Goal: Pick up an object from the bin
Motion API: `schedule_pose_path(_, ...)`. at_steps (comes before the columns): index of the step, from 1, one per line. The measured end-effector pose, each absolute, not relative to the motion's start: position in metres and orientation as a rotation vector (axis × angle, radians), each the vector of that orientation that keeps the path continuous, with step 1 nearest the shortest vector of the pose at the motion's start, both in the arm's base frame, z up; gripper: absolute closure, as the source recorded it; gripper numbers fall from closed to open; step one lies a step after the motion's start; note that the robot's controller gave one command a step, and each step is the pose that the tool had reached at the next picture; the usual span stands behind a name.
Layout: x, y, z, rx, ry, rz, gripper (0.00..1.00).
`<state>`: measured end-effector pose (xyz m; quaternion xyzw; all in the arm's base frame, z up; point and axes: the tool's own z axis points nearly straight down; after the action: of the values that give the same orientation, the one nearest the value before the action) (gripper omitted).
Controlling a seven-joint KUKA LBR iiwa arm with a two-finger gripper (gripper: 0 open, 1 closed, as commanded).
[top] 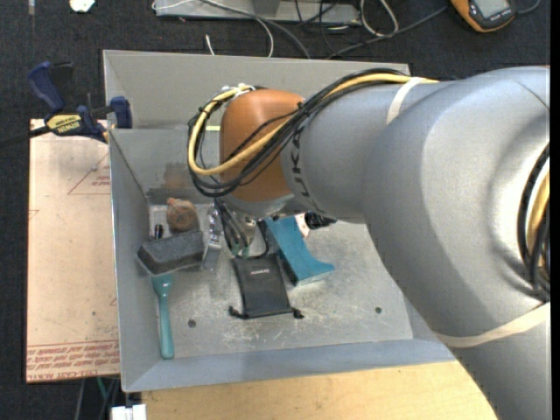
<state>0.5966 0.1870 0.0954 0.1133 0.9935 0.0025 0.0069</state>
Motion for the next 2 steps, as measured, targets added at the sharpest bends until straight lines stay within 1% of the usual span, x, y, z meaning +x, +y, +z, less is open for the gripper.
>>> schedule_pose_path(1, 0.597, 0.187, 0.114, 0.353, 3.104, 0.011, 1.0)
schedule_pose_path(2, 0.595, 0.187, 0.141, 0.353, 3.115, 0.005, 1.0)
